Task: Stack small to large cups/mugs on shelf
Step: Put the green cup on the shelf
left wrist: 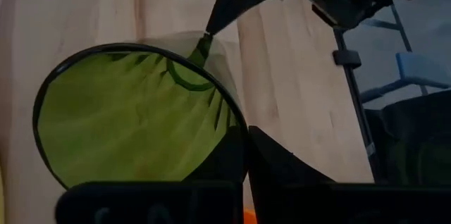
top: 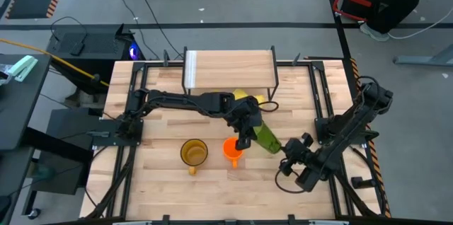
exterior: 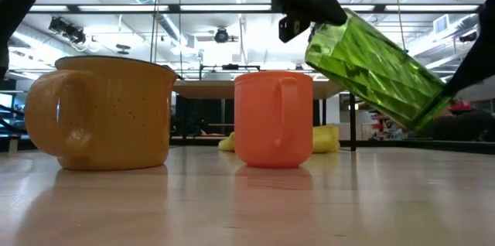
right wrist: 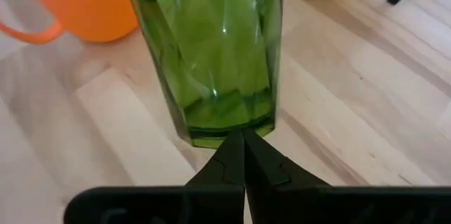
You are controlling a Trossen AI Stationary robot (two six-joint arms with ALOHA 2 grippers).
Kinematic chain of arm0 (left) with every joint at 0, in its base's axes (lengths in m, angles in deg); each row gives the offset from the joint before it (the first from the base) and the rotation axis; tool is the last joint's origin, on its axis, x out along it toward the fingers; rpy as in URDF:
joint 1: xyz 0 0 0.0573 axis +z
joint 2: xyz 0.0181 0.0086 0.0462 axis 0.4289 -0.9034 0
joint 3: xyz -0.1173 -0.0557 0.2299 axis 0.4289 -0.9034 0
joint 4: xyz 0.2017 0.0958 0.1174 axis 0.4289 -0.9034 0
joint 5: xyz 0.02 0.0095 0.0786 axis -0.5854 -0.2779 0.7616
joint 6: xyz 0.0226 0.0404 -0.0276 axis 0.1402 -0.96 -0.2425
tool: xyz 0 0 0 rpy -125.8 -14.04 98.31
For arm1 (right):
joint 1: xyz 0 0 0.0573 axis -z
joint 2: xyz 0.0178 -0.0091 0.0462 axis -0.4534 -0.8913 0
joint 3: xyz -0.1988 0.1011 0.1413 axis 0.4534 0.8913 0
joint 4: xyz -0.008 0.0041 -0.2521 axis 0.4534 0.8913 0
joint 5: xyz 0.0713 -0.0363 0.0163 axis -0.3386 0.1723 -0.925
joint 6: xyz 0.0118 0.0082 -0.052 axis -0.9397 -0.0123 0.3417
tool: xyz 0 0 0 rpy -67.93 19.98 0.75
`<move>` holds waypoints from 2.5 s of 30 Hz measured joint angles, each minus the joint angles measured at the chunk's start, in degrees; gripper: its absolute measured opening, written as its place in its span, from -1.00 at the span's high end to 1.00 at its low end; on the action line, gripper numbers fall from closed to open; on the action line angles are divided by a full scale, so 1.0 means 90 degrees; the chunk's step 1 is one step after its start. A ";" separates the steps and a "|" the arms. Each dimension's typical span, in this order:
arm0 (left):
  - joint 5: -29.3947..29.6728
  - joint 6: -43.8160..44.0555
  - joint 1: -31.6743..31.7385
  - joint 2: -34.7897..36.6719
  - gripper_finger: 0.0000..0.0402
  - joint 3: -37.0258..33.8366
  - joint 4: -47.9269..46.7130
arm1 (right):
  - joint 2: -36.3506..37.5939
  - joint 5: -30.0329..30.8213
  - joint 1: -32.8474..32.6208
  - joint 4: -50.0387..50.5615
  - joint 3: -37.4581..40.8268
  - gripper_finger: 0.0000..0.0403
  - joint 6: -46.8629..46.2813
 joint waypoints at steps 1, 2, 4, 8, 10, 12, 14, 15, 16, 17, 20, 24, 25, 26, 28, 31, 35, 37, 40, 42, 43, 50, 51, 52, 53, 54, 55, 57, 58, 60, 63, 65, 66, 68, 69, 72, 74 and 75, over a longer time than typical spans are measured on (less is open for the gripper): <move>-0.0001 0.0000 -0.0014 -0.0001 0.94 0.0000 -0.0032 | -0.0024 -0.0028 0.0063 -0.0002 0.0000 0.99 0.0025; 0.0001 0.0000 -0.0019 -0.0001 0.94 0.0000 -0.0052 | -0.0048 -0.0074 0.0132 -0.0011 0.0000 0.99 0.0047; 0.0008 0.0010 -0.0049 -0.0001 0.94 0.0000 -0.0063 | -0.0105 -0.0133 0.0257 -0.0104 0.0000 0.99 0.0192; -0.0030 0.0014 -0.0088 -0.0001 0.94 0.0000 -0.0094 | -0.0192 -0.0193 0.0471 -0.0639 0.0005 0.99 0.0763; -0.0031 0.0014 -0.0139 -0.0001 0.94 0.0000 -0.0080 | -0.0224 -0.0188 0.0592 -0.0923 0.0005 0.99 0.1040; -0.0027 0.0015 -0.0192 -0.0001 0.94 0.0000 -0.0071 | -0.0262 -0.0167 0.0733 -0.1070 0.0005 0.99 0.1244; -0.0136 0.0010 -0.0242 -0.0001 0.94 0.0000 0.0002 | -0.0307 -0.0083 0.0877 -0.1121 0.0005 0.98 0.1405; -0.0165 0.0000 -0.0284 -0.0001 0.94 0.0000 0.0077 | -0.0323 -0.0072 0.0945 -0.1177 0.0005 0.98 0.1484; -0.0174 -0.0005 -0.0317 -0.0001 0.94 0.0006 0.0108 | -0.0341 -0.0077 0.1005 -0.1242 0.0005 0.98 0.1536; -0.0180 -0.0005 -0.0351 -0.0001 0.94 0.0007 0.0127 | -0.0357 -0.0118 0.1055 -0.1285 0.0005 0.99 0.1589; -0.0171 -0.0002 -0.0444 -0.0001 0.94 0.0007 0.0106 | -0.0437 -0.0306 0.1175 -0.1518 0.0005 0.99 0.1846; -0.0048 -0.0002 -0.0457 -0.0026 0.94 0.0007 0.0081 | -0.0430 -0.0358 0.1246 -0.1530 0.0005 0.99 0.1962; 0.0087 -0.0002 -0.0457 -0.0043 0.94 0.0007 0.0084 | -0.0389 -0.0293 0.1231 -0.1460 0.0005 0.99 0.1963; 0.0228 -0.0002 -0.0455 -0.0057 0.94 0.0007 0.0037 | -0.0342 -0.0226 0.1197 -0.1385 0.0004 0.99 0.1943; 0.0325 -0.0002 -0.0425 -0.0107 0.94 0.0007 -0.0051 | -0.0247 -0.0158 0.1099 -0.1169 -0.0002 0.99 0.1740; 0.0358 -0.0002 -0.0397 -0.0153 0.94 0.0007 -0.0116 | -0.0219 -0.0096 0.0843 -0.0736 -0.0002 0.99 0.1220; 0.0568 -0.0003 -0.0396 -0.0169 0.94 0.0007 -0.0106 | -0.0221 0.0190 0.0346 -0.0163 -0.0002 1.00 0.0317; 0.0788 -0.0005 -0.0398 -0.0169 0.94 0.0007 -0.0119 | -0.0222 0.0448 0.0061 0.0105 -0.0002 1.00 -0.0099; 0.1119 -0.0013 -0.0424 -0.0169 0.94 0.0007 -0.0163 | -0.0222 0.0636 -0.0258 0.0359 -0.0005 1.00 -0.0561; 0.1196 -0.0024 -0.0445 -0.0169 0.94 0.0007 -0.0163 | -0.0222 0.0826 -0.0385 0.0445 -0.0005 1.00 -0.0699; 0.1222 -0.0025 -0.0461 -0.0169 0.94 0.0023 -0.0192 | -0.0222 0.0880 -0.0418 0.0445 -0.0005 1.00 -0.0704; 0.2089 -0.0093 -0.0609 -0.0176 0.94 0.0659 -0.0977 | -0.0400 0.0973 -0.0422 0.0401 -0.0007 1.00 -0.0549; 0.2115 -0.0124 -0.0614 -0.0176 0.94 0.0771 -0.1056 | -0.0466 0.0969 -0.0420 0.0382 -0.0007 1.00 -0.0545; 0.2126 -0.0142 -0.0614 -0.0176 0.94 0.0883 -0.1141 | -0.0538 0.0961 -0.0419 0.0355 -0.0007 1.00 -0.0546; 0.2142 -0.0141 -0.0617 -0.0176 0.94 0.0972 -0.1224 | -0.0611 0.0966 -0.0419 0.0299 -0.0007 1.00 -0.0545; 0.2144 -0.0139 -0.0617 -0.0176 0.94 0.1026 -0.1252 | -0.0685 0.0961 -0.0417 0.0205 -0.0007 1.00 -0.0544; 0.2145 -0.0142 -0.0616 -0.0176 0.94 0.1063 -0.1251 | -0.0761 0.0962 -0.0419 0.0098 -0.0007 1.00 -0.0540; 0.2160 -0.0138 -0.0590 -0.0176 0.94 0.1101 -0.1413 | -0.0923 0.0961 -0.0419 -0.0125 -0.0007 1.00 -0.0500; 0.2160 -0.0124 -0.0568 -0.0176 0.94 0.1115 -0.1536 | -0.1006 0.0961 -0.0419 -0.0238 -0.0007 1.00 -0.0496; 0.2182 -0.0072 -0.0542 -0.0184 0.94 0.1127 -0.1696 | -0.1177 0.0960 -0.0416 -0.0427 -0.0007 1.00 -0.0479; 0.2192 0.0002 -0.0519 -0.0229 0.94 0.1132 -0.1941 | -0.1301 0.0960 -0.0330 -0.0654 -0.0007 1.00 -0.0265; 0.2194 0.0002 -0.0513 -0.0247 0.94 0.1132 -0.2107 | -0.1294 0.1057 -0.0240 -0.0885 -0.0007 1.00 -0.0040; 0.2193 0.0001 -0.0510 -0.0260 0.94 0.1132 -0.2080 | -0.1275 0.1219 -0.0207 -0.1037 -0.0007 1.00 0.0107; 0.2192 0.0000 -0.0508 -0.0273 0.94 0.1132 -0.2146 | -0.1217 0.1523 -0.0046 -0.1513 -0.0007 1.00 0.0602; 0.2192 0.0002 -0.0508 -0.0276 0.94 0.1132 -0.2228 | -0.1206 0.1549 0.0064 -0.1779 -0.0009 1.00 0.0944; 0.2193 0.0000 -0.0502 -0.0276 0.94 0.1132 -0.2259 | -0.1212 0.1452 0.0413 -0.2432 -0.0007 1.00 0.1963; 0.2246 0.0002 -0.0495 -0.0276 0.94 0.1132 -0.2333 | -0.1214 0.1387 0.0597 -0.2686 -0.0010 1.00 0.2455; 0.2317 0.0002 -0.0493 -0.0278 0.94 0.1132 -0.2343 | -0.1212 0.1369 0.0663 -0.2756 -0.0007 1.00 0.2636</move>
